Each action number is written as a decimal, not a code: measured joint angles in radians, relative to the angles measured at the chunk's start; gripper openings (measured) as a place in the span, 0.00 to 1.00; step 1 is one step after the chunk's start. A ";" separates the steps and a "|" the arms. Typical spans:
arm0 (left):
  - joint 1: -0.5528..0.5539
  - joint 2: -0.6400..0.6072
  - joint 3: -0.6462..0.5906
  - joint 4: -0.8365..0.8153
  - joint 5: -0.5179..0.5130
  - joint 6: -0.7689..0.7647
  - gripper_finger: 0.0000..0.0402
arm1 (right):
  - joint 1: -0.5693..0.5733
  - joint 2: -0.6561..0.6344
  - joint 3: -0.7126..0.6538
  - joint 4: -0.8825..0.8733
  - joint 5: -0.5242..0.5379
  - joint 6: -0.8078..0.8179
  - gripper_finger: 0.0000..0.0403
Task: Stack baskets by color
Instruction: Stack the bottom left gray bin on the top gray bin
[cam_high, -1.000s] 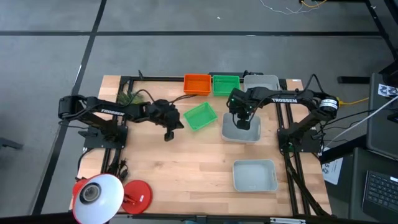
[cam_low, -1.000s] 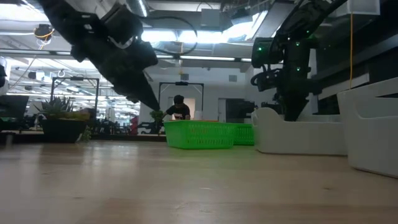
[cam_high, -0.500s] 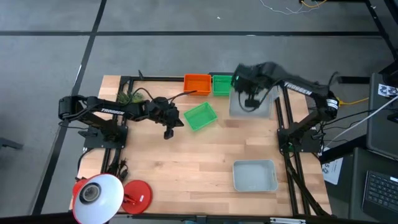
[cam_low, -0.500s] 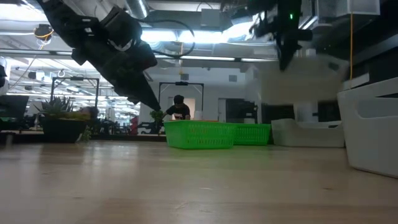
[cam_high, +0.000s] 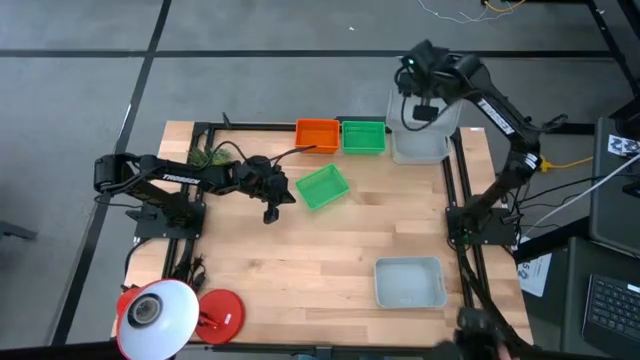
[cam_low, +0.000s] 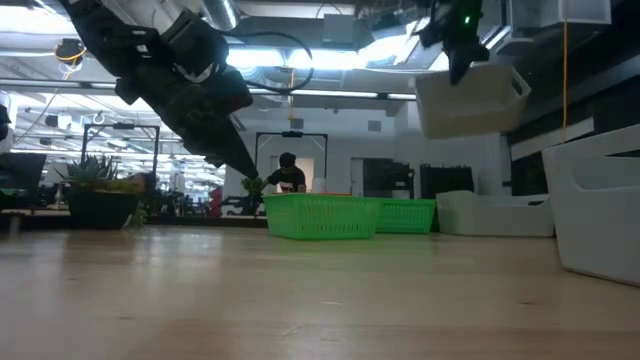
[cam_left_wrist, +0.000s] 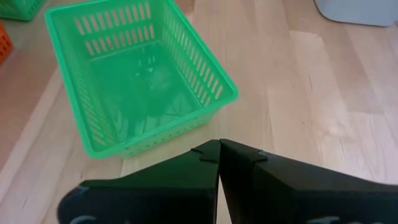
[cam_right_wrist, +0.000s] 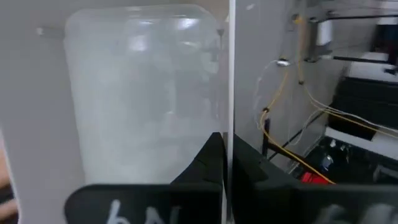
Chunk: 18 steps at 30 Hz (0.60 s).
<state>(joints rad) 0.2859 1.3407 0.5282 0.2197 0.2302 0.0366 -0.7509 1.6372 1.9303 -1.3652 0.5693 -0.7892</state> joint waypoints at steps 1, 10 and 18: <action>0.000 0.000 0.000 0.000 0.000 0.000 0.00 | -0.014 0.022 -0.001 0.004 -0.006 -0.029 0.00; 0.000 0.000 0.000 -0.001 0.000 0.000 0.00 | -0.171 0.174 -0.004 -0.048 -0.191 -0.132 0.00; 0.000 0.000 0.000 -0.001 -0.001 0.000 0.00 | -0.251 0.190 -0.003 -0.052 -0.300 -0.217 0.00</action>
<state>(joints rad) 0.2859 1.3411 0.5282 0.2188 0.2291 0.0368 -1.0024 1.8275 1.9274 -1.4176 0.2690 -1.0065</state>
